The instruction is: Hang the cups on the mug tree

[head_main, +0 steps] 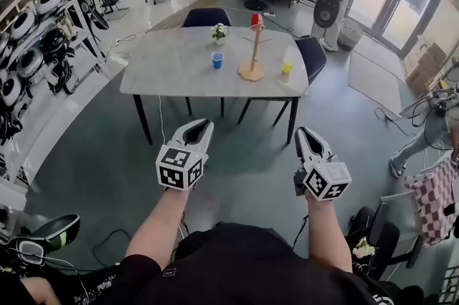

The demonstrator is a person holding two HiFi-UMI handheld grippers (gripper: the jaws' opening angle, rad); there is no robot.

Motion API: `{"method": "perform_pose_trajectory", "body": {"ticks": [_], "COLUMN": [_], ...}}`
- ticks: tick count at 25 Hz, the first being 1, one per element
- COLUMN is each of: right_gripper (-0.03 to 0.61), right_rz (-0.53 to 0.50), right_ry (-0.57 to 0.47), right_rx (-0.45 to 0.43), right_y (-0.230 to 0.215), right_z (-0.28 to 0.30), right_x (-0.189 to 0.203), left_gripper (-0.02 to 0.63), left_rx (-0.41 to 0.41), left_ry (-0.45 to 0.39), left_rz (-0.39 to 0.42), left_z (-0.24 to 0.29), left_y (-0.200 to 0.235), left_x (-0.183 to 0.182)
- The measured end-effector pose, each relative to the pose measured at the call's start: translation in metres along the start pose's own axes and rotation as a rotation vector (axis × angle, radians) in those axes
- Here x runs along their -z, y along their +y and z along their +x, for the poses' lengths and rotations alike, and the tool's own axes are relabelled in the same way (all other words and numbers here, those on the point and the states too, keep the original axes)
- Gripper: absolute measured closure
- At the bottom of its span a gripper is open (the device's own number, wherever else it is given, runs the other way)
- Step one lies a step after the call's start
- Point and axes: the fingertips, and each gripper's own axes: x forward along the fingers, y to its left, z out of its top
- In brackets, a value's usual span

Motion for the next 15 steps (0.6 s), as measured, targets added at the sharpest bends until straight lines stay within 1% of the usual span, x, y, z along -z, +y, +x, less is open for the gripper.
{"method": "perform_pose_trajectory", "body": {"ticks": [3,4,6,7,8,11,15], "right_gripper": [0.571,0.569,0.556,0.519,0.466,0.425,0.385], "right_rz": [-0.031,-0.049,-0.078,-0.083,-0.084,-0.079,-0.074], "right_ry": [0.006,0.009,0.016,0.021,0.027,0.039,0.058], "right_rx": [0.0,0.004,0.01,0.01,0.008,-0.001,0.005], "right_y": [0.011,0.014,0.02,0.022,0.023,0.023,0.015], "right_z": [0.002,0.002,0.004,0.005,0.005,0.009,0.02], "right_x": [-0.001,-0.001,-0.001,0.001,0.003,0.007,0.013], "left_gripper": [0.595,0.579,0.489,0.476,0.468,0.429,0.393], "left_rx": [-0.002,-0.002,0.001,0.003,0.006,0.014,0.012], "left_ry": [-0.004,-0.003,0.0,0.0,-0.002,-0.008,-0.009], "left_rz": [-0.008,-0.011,-0.019,-0.023,-0.026,-0.03,-0.036], "left_z": [-0.008,-0.011,-0.012,-0.012,-0.012,-0.011,-0.001], "left_y": [0.012,0.015,0.022,0.025,0.027,0.032,0.044], "left_x": [0.001,0.002,0.004,0.005,0.006,0.007,0.007]}}
